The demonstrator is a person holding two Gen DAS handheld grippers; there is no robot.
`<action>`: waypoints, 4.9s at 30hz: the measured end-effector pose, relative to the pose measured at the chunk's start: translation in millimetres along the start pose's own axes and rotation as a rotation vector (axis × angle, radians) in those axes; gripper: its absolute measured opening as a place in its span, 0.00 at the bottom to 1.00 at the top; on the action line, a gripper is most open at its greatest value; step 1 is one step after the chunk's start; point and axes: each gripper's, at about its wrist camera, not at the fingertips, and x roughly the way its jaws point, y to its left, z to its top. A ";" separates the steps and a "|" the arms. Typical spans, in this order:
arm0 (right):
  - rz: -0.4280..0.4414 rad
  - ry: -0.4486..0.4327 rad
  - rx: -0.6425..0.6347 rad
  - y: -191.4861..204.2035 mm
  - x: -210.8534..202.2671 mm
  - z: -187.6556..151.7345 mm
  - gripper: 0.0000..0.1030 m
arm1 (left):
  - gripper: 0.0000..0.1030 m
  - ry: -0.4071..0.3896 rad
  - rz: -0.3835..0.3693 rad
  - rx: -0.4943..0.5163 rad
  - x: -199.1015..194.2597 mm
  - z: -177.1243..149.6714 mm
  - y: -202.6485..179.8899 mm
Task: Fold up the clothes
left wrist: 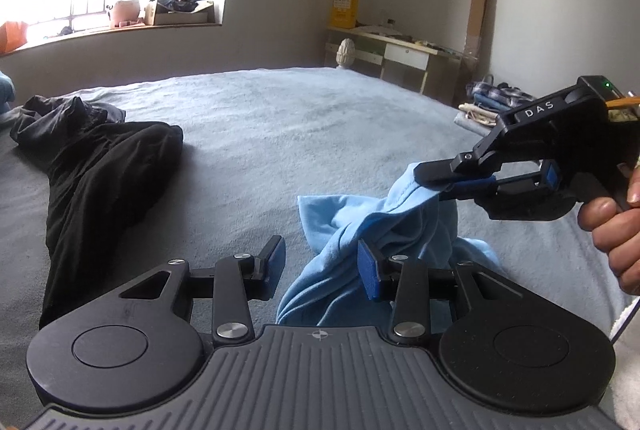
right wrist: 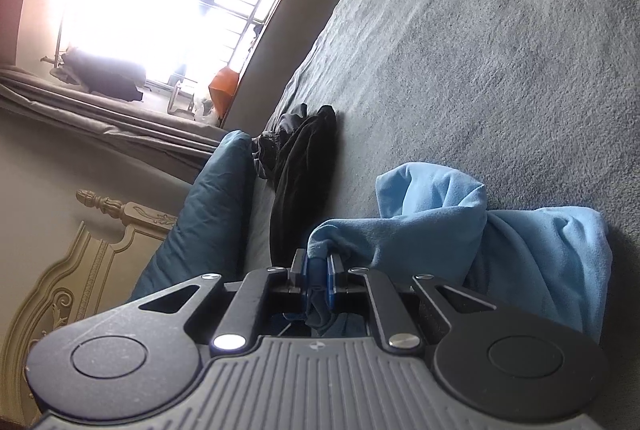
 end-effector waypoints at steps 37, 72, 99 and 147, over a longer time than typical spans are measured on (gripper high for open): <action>-0.066 -0.033 -0.095 7.2 7.4 3.8 0.38 | 0.05 0.131 -0.070 -0.172 50.0 5.5 26.9; -0.376 -0.173 -0.613 64.1 -91.5 -61.1 0.08 | 0.02 -0.046 -0.109 -0.406 -22.3 31.9 51.8; -0.589 -0.024 -0.853 49.8 -5.5 -77.3 0.04 | 0.02 0.075 -0.068 -0.472 36.8 9.7 68.4; -0.330 -0.686 -0.858 185.7 -154.5 -31.2 0.03 | 0.03 -0.508 -0.093 -0.331 -111.6 123.1 -12.8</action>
